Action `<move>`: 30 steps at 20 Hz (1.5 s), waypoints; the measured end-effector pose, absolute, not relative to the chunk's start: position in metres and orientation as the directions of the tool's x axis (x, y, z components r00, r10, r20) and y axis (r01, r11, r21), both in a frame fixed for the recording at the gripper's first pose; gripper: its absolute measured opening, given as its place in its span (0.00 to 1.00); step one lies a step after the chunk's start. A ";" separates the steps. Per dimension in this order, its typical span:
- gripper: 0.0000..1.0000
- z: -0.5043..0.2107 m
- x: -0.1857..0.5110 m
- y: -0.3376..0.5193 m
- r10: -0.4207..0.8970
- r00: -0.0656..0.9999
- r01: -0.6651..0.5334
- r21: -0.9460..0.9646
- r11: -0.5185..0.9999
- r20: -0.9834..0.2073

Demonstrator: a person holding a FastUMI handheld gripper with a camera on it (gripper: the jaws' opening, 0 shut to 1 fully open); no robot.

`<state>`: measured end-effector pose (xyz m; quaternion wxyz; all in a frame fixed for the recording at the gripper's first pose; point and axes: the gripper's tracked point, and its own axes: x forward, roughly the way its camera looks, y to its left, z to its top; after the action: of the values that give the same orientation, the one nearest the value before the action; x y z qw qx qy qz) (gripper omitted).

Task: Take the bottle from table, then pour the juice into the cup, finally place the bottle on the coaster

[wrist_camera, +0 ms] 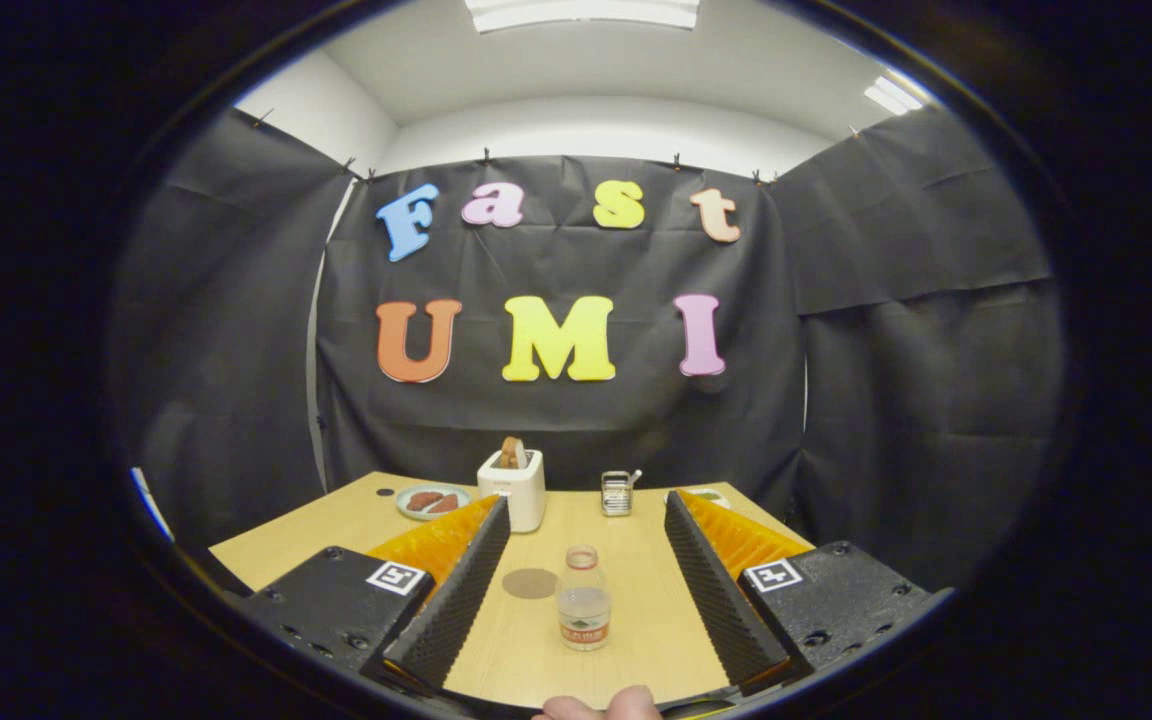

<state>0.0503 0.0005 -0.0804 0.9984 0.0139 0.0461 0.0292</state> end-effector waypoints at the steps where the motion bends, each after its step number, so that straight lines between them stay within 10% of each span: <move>1: 1.00 -0.092 0.054 0.003 0.068 0.992 -0.064 0.041 0.997 -0.106; 30: 1.00 -0.327 0.168 0.007 0.113 0.896 -0.059 0.138 0.989 -0.429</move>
<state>0.1677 0.0066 -0.3270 0.9718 0.0608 0.2236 0.0442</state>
